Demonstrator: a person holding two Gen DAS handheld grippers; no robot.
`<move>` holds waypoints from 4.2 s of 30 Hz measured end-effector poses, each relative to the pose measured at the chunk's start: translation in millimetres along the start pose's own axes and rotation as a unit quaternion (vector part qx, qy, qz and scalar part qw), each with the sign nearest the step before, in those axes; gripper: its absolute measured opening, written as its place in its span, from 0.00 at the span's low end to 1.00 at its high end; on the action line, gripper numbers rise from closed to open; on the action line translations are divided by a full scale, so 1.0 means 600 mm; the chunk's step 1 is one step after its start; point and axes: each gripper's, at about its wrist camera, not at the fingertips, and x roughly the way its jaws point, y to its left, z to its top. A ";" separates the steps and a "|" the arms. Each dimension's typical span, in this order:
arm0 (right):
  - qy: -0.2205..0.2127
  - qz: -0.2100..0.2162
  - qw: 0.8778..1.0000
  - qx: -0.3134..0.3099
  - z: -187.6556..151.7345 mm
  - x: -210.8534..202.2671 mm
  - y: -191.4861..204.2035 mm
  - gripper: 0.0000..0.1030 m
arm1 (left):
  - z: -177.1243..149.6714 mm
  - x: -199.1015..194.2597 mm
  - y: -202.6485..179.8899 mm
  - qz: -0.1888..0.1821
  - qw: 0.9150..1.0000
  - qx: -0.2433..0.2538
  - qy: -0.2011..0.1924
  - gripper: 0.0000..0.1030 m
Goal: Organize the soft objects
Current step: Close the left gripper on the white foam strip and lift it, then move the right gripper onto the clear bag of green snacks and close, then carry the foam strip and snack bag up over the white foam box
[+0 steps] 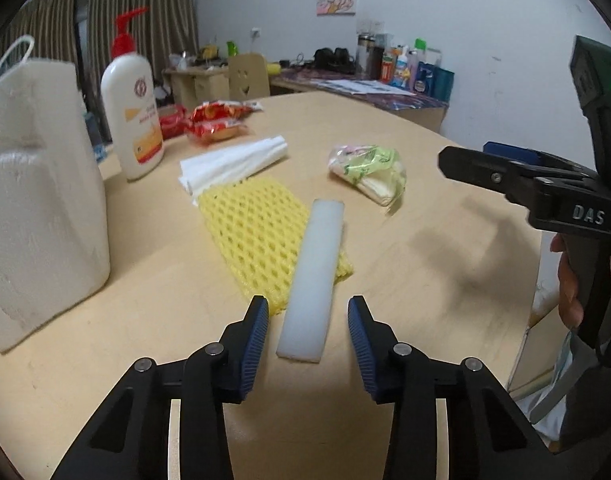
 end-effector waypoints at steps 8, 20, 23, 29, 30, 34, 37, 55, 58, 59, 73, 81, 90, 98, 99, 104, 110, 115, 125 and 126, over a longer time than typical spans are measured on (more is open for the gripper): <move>0.005 0.000 1.000 -0.008 0.007 0.012 0.004 1.00 | -0.003 0.009 0.000 0.006 1.000 -0.001 0.016 0.21; 0.026 -0.001 0.999 -0.029 0.022 0.045 0.004 1.00 | -0.013 -0.025 -0.002 -0.016 0.999 0.013 -0.038 0.17; 0.038 -0.001 0.998 -0.043 0.027 0.061 0.014 1.00 | -0.015 -0.037 0.005 -0.014 0.998 0.005 -0.055 0.17; 0.053 0.003 0.997 -0.050 0.030 0.086 0.021 0.98 | -0.020 -0.058 0.037 -0.001 0.997 -0.029 -0.078 0.17; 0.055 0.001 0.997 -0.053 0.030 0.090 0.022 0.96 | -0.020 -0.061 0.044 -0.001 0.996 -0.034 -0.079 0.17; 0.074 -0.001 0.996 -0.059 0.030 0.107 0.025 0.86 | -0.025 -0.065 0.060 0.000 0.996 -0.049 -0.081 0.17; 0.087 -0.007 0.994 -0.062 0.029 0.119 0.025 0.79 | -0.026 -0.066 0.064 -0.006 0.995 -0.057 -0.083 0.17; 0.131 0.013 0.990 -0.053 0.022 0.148 0.023 0.34 | -0.027 -0.061 0.082 -0.018 0.994 -0.081 -0.075 0.17; 0.123 0.016 0.991 -0.041 0.022 0.141 0.021 0.32 | -0.028 -0.064 0.085 -0.017 0.993 -0.087 -0.079 0.17; 0.121 0.017 0.992 -0.037 0.023 0.139 0.020 0.32 | -0.028 -0.065 0.086 -0.018 0.993 -0.088 -0.079 0.17; 0.037 0.066 0.997 -0.019 0.046 0.014 0.039 0.32 | -0.026 -0.114 0.077 -0.006 0.990 -0.087 -0.107 0.17; -0.010 0.095 0.995 -0.035 0.054 -0.046 0.070 0.32 | -0.009 -0.190 0.063 0.028 0.986 -0.071 -0.145 0.17; -0.053 0.131 0.988 -0.058 0.069 -0.093 0.104 0.32 | 0.001 -0.268 0.061 0.071 0.977 -0.061 -0.194 0.17; -0.083 0.164 0.979 -0.083 0.085 -0.114 0.138 0.32 | -0.006 -0.327 0.068 0.105 0.966 -0.064 -0.226 0.17; -0.086 0.168 0.978 -0.087 0.088 -0.115 0.143 0.32 | -0.007 -0.334 0.070 0.111 0.965 -0.065 -0.230 0.17; -0.102 0.194 0.971 -0.100 0.097 -0.125 0.168 0.32 | -0.015 -0.366 0.076 0.141 0.958 -0.068 -0.242 0.17; -0.113 0.225 0.961 -0.117 0.111 -0.126 0.196 0.32 | -0.014 -0.397 0.092 0.171 0.949 -0.079 -0.253 0.17; -0.114 0.246 0.954 -0.128 0.129 -0.114 0.217 0.32 | -0.015 -0.416 0.108 0.193 0.942 -0.084 -0.260 0.17; -0.113 0.261 0.948 -0.146 0.157 -0.100 0.264 0.32 | 0.009 -0.424 0.156 0.209 0.937 -0.094 -0.262 0.17; -0.111 0.262 0.947 -0.147 0.160 -0.097 0.269 0.32 | 0.014 -0.424 0.163 0.208 0.938 -0.095 -0.261 0.17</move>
